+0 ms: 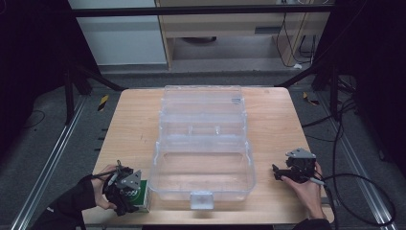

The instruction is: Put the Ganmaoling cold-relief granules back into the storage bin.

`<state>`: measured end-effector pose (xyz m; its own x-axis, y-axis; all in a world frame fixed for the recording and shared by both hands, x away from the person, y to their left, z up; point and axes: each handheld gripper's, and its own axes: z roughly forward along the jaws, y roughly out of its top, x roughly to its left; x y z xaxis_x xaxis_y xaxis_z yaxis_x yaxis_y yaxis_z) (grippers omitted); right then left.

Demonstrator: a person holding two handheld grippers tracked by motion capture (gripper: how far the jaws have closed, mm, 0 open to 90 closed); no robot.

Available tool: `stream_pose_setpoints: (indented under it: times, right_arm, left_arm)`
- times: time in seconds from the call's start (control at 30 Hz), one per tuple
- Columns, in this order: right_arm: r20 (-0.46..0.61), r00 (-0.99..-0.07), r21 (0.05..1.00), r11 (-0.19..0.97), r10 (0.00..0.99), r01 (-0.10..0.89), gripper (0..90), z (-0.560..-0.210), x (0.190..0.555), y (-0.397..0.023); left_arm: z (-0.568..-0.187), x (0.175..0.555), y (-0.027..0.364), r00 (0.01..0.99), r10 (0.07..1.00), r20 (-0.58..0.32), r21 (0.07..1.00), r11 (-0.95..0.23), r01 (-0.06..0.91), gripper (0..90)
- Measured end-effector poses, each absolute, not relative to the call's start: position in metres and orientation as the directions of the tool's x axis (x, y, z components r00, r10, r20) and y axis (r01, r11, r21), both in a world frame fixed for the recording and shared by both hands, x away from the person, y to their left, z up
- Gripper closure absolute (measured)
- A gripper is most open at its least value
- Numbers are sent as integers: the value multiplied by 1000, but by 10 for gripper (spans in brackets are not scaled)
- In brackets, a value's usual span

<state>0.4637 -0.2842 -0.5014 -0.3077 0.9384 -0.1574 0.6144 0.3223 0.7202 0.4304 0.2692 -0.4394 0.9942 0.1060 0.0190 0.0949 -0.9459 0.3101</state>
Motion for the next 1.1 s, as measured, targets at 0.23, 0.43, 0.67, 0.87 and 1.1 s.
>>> stream_pose_setpoints:
  times: [0.23, 0.43, 0.67, 0.87, 1.1]
  right_arm:
    - [-157, -313, 717, 326, 937, 617, 20, -502, 464, -284]
    - [-161, -314, 715, 330, 936, 616, 20, -502, 464, -284]
    - [-161, -315, 713, 331, 935, 619, 20, -502, 464, -284]
    - [-163, -317, 710, 334, 935, 620, 19, -502, 464, -284]
    - [-160, -312, 713, 328, 936, 620, 19, -502, 464, -284]
  left_arm:
    - [-440, 431, 271, 995, 103, 13, 324, -941, 93, 113]
    - [-439, 430, 273, 994, 105, 7, 337, -937, 96, 139]
    - [-434, 427, 277, 994, 109, -13, 355, -929, 106, 145]
    - [-416, 425, 283, 991, 135, 2, 374, -919, 125, 145]
    - [-390, 423, 287, 988, 150, 34, 391, -912, 125, 145]
